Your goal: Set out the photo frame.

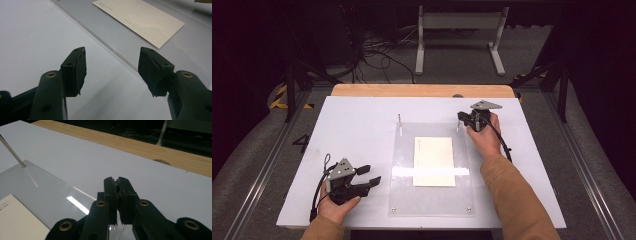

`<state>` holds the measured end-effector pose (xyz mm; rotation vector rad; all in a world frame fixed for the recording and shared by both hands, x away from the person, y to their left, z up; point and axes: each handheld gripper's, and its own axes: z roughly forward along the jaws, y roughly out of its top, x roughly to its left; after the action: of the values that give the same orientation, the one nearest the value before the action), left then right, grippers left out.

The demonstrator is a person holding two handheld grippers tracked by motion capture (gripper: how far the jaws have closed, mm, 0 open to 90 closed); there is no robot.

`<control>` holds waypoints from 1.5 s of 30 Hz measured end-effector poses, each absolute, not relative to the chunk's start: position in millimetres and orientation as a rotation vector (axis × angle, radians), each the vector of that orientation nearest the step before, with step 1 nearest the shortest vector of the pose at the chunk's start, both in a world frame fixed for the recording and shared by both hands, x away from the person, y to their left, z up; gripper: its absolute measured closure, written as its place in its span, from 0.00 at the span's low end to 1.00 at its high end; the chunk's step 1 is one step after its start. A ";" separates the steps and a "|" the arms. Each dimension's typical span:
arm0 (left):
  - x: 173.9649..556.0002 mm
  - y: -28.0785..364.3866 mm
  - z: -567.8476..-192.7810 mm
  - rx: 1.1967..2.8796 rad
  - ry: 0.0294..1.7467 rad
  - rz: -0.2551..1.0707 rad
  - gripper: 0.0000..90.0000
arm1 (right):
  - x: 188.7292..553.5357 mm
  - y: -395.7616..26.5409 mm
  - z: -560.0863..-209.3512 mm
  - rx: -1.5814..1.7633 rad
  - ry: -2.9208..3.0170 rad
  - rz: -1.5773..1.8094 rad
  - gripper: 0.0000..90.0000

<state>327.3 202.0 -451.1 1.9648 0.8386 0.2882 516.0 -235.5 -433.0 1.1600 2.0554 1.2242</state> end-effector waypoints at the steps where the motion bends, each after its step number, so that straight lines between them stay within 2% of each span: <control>1: 327.4 201.9 -451.0 1.965 0.839 0.286 0.44 | 516.8 -235.9 -432.9 1.164 2.059 1.226 0.95; 28: 322.5 198.0 -449.4 1.988 0.777 0.320 0.40 | 538.3 -242.1 -435.1 1.298 2.055 1.327 0.95; 45: 319.3 171.6 -443.7 1.997 0.531 0.434 0.30 | 543.0 -242.9 -438.7 1.353 2.032 1.366 0.95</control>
<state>319.3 171.6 -443.7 1.9969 0.5314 0.4335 543.0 -242.9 -438.7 1.3531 2.0321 1.3662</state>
